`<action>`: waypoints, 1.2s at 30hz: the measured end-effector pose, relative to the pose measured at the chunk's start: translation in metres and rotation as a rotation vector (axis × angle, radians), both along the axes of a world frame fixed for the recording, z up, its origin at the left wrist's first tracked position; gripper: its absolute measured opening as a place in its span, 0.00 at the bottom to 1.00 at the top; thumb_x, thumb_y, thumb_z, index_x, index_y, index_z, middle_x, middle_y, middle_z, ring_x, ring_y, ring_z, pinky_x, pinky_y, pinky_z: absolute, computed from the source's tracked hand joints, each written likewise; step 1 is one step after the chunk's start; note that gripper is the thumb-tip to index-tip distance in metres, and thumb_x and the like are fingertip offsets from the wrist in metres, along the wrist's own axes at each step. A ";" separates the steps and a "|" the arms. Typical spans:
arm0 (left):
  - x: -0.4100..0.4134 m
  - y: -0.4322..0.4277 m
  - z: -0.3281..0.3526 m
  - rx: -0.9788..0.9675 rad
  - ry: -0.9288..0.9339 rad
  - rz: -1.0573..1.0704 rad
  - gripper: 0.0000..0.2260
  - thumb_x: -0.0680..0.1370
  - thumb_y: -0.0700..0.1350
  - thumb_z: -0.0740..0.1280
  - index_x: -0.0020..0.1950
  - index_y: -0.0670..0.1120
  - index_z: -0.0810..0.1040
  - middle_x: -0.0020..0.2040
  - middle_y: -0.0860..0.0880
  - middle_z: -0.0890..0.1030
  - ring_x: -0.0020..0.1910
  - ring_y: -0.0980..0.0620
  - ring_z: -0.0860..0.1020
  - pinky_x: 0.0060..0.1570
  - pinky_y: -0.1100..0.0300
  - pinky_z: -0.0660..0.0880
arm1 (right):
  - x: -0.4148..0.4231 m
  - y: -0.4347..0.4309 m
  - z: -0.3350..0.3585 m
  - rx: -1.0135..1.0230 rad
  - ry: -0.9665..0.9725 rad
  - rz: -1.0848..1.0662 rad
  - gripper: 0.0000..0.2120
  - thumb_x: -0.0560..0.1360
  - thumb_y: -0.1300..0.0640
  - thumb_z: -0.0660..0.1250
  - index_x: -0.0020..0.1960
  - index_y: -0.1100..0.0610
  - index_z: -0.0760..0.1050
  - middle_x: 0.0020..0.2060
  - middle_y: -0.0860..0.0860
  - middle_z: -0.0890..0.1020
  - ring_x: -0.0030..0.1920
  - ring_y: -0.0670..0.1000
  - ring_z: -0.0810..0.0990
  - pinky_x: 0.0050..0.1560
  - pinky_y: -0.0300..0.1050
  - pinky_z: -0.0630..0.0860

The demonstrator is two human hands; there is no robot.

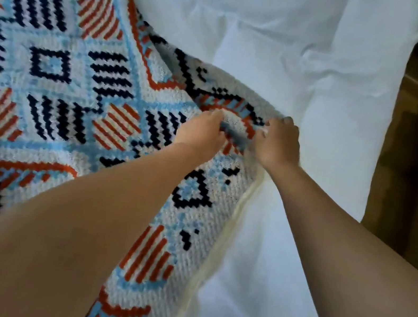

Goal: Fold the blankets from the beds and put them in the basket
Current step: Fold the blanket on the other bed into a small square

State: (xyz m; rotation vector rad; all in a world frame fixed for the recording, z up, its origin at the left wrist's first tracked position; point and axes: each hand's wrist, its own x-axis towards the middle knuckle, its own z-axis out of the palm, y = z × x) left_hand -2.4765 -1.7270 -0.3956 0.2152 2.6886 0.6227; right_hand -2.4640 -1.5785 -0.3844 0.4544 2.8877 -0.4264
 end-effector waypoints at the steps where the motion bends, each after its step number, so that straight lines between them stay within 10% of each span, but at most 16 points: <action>1: -0.013 0.011 -0.008 -0.012 0.019 0.009 0.11 0.79 0.42 0.60 0.62 0.45 0.69 0.55 0.45 0.77 0.44 0.47 0.75 0.34 0.58 0.67 | -0.013 0.007 -0.011 0.013 0.010 -0.007 0.15 0.78 0.56 0.59 0.60 0.63 0.70 0.60 0.61 0.71 0.60 0.62 0.70 0.55 0.54 0.70; 7: -0.074 0.048 -0.059 -0.274 -0.101 0.016 0.23 0.78 0.42 0.62 0.71 0.49 0.58 0.40 0.44 0.76 0.32 0.47 0.72 0.27 0.56 0.66 | -0.064 0.027 -0.079 0.042 -0.178 -0.044 0.30 0.76 0.44 0.62 0.71 0.56 0.56 0.66 0.58 0.67 0.67 0.60 0.65 0.61 0.59 0.65; 10: -0.081 0.063 -0.080 -0.302 0.022 -0.070 0.08 0.80 0.41 0.56 0.55 0.42 0.71 0.49 0.41 0.80 0.43 0.41 0.76 0.36 0.52 0.67 | -0.067 0.030 -0.104 0.060 -0.143 -0.037 0.18 0.77 0.52 0.60 0.64 0.56 0.61 0.47 0.55 0.77 0.51 0.61 0.74 0.56 0.56 0.65; 14: -0.076 0.089 -0.093 -0.169 0.060 -0.006 0.08 0.80 0.42 0.54 0.50 0.44 0.72 0.49 0.41 0.80 0.47 0.40 0.78 0.38 0.53 0.66 | -0.057 0.042 -0.118 0.018 -0.021 0.122 0.11 0.76 0.61 0.52 0.58 0.58 0.62 0.27 0.49 0.66 0.34 0.60 0.70 0.43 0.50 0.62; 22: -0.055 0.196 -0.082 0.152 0.091 -0.156 0.06 0.80 0.43 0.57 0.54 0.45 0.72 0.46 0.47 0.78 0.46 0.47 0.77 0.46 0.52 0.72 | -0.045 0.187 -0.101 0.157 0.094 -0.332 0.10 0.77 0.59 0.53 0.55 0.62 0.65 0.49 0.66 0.79 0.49 0.68 0.76 0.41 0.51 0.64; 27: -0.006 0.210 -0.116 -0.048 0.101 -0.416 0.27 0.78 0.56 0.54 0.74 0.45 0.57 0.70 0.45 0.63 0.68 0.44 0.60 0.70 0.46 0.51 | -0.040 0.198 -0.123 0.040 -0.025 -0.447 0.11 0.78 0.57 0.54 0.56 0.62 0.67 0.52 0.63 0.78 0.53 0.65 0.76 0.53 0.56 0.69; 36: 0.013 0.201 -0.119 -0.123 0.051 -0.501 0.36 0.76 0.61 0.55 0.76 0.46 0.44 0.77 0.46 0.45 0.76 0.47 0.42 0.70 0.47 0.34 | -0.031 0.175 -0.124 0.182 0.101 -0.387 0.19 0.78 0.53 0.58 0.66 0.61 0.63 0.61 0.62 0.71 0.62 0.64 0.68 0.57 0.57 0.65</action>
